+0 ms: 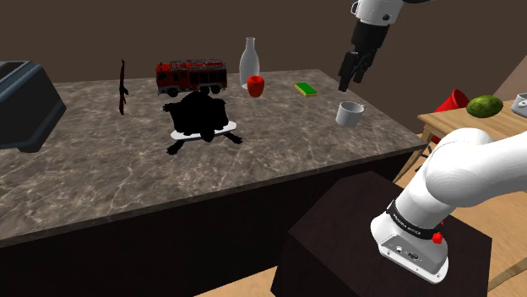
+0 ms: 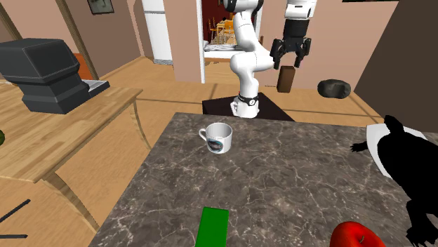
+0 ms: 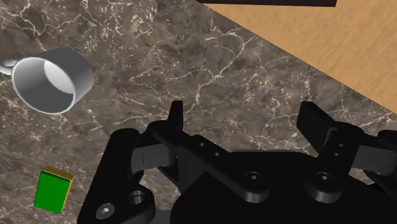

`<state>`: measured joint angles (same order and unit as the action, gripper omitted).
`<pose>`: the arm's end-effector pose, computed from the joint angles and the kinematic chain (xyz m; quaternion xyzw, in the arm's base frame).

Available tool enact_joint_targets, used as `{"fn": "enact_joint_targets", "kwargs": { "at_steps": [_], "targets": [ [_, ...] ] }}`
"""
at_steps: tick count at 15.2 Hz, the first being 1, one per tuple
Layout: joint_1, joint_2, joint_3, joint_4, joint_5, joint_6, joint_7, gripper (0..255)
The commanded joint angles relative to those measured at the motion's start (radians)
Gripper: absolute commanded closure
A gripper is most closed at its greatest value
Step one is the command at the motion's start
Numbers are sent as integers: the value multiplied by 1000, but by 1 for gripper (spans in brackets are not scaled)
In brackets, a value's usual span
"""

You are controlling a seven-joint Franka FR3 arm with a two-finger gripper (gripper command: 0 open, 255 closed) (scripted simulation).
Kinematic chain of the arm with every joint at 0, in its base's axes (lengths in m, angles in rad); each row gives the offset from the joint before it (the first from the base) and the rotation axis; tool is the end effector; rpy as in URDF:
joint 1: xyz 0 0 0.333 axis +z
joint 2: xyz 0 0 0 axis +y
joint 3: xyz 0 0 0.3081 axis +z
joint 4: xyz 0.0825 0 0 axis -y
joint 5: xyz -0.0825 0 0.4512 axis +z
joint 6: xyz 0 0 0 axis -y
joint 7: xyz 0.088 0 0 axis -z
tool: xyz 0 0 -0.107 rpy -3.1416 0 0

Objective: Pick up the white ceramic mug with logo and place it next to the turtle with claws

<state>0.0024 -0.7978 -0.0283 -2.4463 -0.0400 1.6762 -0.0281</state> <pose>0.3841 -0.0149 0.5498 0.9998 0.0071 0.0135 0.0101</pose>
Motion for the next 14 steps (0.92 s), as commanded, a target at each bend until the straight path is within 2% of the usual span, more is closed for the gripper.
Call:
{"fn": "enact_joint_targets", "kwargs": {
  "at_steps": [1, 8, 14],
  "targets": [
    [0, 0, 0, 0, 0, 0, 0, 0],
    [-60, 107, -119, -60, -84, 159, -106, 0],
    [-103, 249, -224, -64, -140, 303, -195, 0]
  ]
}}
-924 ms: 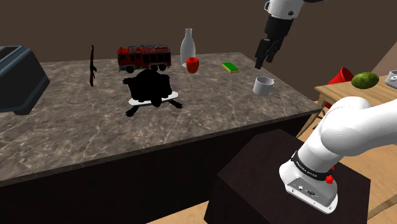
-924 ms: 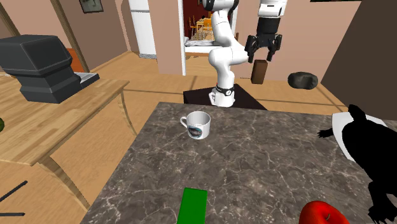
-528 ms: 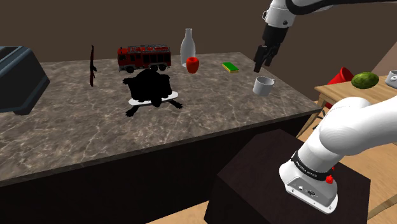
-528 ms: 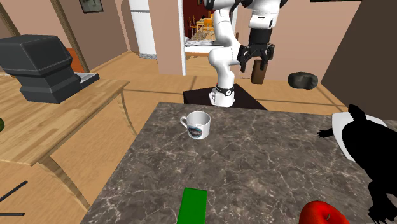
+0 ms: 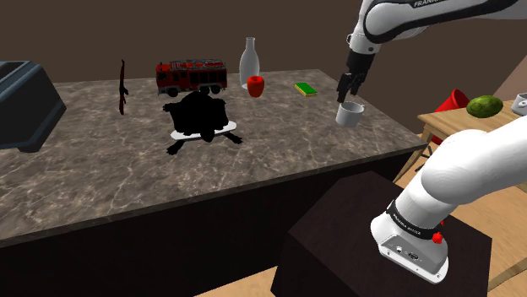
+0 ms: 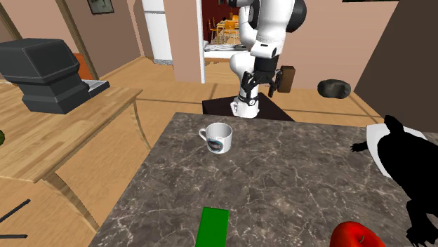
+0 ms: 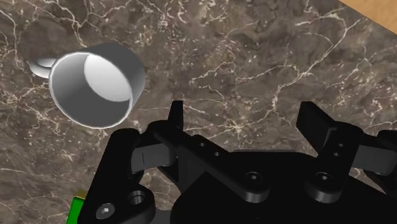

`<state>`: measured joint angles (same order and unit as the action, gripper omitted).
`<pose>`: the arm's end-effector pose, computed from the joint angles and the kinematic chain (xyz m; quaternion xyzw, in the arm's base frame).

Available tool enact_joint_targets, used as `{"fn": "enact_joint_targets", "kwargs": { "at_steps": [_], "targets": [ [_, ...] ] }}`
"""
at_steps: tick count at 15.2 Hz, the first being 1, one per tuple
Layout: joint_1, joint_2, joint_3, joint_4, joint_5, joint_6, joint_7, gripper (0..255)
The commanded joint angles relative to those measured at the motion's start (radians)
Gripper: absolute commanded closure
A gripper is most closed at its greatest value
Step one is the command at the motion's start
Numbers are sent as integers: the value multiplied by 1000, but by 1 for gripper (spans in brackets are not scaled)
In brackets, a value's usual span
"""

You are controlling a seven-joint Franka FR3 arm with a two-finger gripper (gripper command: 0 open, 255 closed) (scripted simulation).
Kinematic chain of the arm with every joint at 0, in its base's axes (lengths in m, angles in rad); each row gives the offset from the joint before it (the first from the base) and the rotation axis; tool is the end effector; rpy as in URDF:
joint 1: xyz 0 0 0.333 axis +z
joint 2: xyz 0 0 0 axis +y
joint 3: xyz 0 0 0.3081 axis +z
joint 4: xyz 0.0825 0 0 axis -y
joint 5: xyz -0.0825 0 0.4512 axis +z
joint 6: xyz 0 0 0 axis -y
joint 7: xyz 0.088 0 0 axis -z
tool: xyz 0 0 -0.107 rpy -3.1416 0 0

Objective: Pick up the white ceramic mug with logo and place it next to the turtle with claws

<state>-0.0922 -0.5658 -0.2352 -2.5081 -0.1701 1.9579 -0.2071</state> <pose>0.4203 -0.1518 0.4378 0.9998 -0.0105 -0.0006 0.0166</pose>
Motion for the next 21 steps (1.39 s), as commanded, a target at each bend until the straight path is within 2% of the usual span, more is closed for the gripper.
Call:
{"fn": "enact_joint_targets", "kwargs": {
  "at_steps": [1, 6, 10, 18, 21],
  "targets": [
    [-15, 45, -34, 1, -16, 45, -31, 0],
    [-38, 197, -120, 37, -30, 161, -111, 0],
    [-50, 335, -186, 87, -12, 247, -186, 0],
    [-50, 411, -205, 42, 7, 365, -206, 0],
    [-50, 411, -205, 42, 7, 365, -206, 0]
  ]
}}
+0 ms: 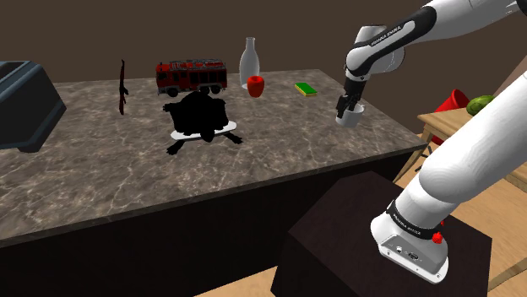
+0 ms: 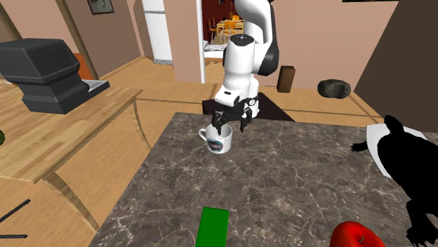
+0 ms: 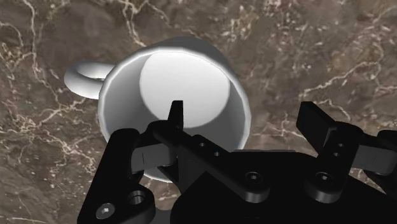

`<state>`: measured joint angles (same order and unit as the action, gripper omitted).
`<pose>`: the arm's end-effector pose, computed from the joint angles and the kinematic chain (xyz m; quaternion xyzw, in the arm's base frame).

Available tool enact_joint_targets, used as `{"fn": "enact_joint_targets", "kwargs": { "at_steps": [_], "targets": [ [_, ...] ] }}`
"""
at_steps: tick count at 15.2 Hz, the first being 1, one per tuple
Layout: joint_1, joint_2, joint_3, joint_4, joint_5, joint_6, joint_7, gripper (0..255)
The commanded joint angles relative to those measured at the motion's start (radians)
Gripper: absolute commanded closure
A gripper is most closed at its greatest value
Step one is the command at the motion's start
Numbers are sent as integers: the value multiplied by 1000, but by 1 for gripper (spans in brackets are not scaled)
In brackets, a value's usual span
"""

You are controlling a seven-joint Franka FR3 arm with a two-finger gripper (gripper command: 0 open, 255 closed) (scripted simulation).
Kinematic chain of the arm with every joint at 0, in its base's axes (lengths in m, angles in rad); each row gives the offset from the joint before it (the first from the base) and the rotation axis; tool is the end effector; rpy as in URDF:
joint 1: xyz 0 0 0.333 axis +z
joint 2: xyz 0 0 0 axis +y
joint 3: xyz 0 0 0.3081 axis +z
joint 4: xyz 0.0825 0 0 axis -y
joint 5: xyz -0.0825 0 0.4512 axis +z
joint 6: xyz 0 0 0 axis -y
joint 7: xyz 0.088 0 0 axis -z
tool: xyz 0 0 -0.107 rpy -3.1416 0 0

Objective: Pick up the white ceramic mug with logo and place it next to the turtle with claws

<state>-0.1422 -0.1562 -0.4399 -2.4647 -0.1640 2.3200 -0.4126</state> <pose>0.4286 -0.2798 0.2943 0.9993 -0.0264 -0.0125 0.0237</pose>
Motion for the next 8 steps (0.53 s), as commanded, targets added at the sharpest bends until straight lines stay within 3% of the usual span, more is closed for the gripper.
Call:
{"fn": "enact_joint_targets", "kwargs": {
  "at_steps": [1, 5, 6, 8],
  "targets": [
    [0, 2, 0, -1, 1, 3, -1, 0],
    [0, 2, 0, -1, 1, 3, -1, 0],
    [0, 2, 0, -1, 1, 3, -1, 255],
    [0, 2, 0, -1, 1, 3, -1, 255]
  ]
}}
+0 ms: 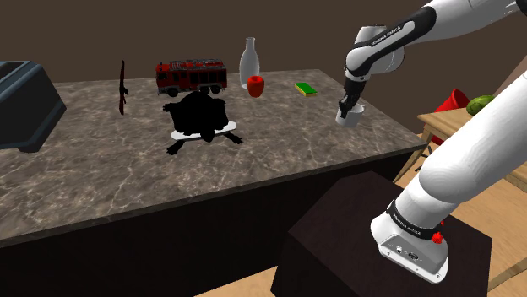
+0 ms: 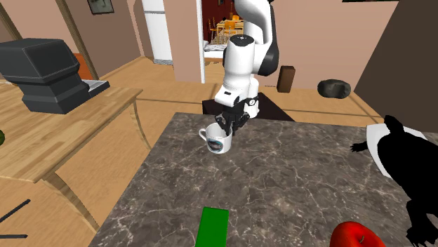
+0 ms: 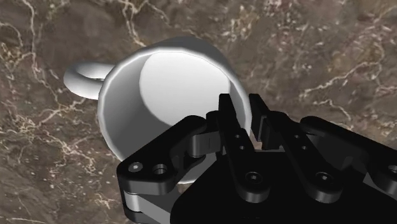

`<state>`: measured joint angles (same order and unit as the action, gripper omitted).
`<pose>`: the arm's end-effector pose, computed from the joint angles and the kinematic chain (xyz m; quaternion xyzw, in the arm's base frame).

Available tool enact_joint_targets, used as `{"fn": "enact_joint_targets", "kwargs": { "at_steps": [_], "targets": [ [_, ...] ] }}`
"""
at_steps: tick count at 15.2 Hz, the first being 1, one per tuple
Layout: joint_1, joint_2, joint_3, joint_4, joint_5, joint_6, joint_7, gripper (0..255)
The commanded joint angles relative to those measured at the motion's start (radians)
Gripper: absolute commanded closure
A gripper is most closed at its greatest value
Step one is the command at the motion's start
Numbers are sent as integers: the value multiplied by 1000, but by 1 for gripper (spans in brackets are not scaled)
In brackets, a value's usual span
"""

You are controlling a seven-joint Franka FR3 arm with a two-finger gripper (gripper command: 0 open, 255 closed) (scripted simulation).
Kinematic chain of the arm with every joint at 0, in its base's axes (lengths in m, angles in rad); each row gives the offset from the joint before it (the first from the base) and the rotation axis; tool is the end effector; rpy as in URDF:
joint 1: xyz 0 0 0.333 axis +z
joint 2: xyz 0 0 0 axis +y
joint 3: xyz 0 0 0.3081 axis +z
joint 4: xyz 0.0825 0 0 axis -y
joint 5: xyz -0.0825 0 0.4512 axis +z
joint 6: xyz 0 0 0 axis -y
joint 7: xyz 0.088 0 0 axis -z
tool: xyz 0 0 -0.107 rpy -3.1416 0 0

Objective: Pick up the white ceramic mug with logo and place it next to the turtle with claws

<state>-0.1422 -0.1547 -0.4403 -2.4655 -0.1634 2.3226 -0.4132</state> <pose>0.4285 -0.2798 0.2935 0.9993 -0.0264 -0.0123 0.0238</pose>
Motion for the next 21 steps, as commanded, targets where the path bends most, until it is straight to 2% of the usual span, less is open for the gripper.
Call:
{"fn": "enact_joint_targets", "kwargs": {
  "at_steps": [1, 7, 21],
  "targets": [
    [0, 0, 0, 0, 0, 0, 0, 255],
    [0, 0, 0, 0, 0, 0, 0, 255],
    [-4, -113, 26, 99, -24, -208, 17, 255]
  ]
}}
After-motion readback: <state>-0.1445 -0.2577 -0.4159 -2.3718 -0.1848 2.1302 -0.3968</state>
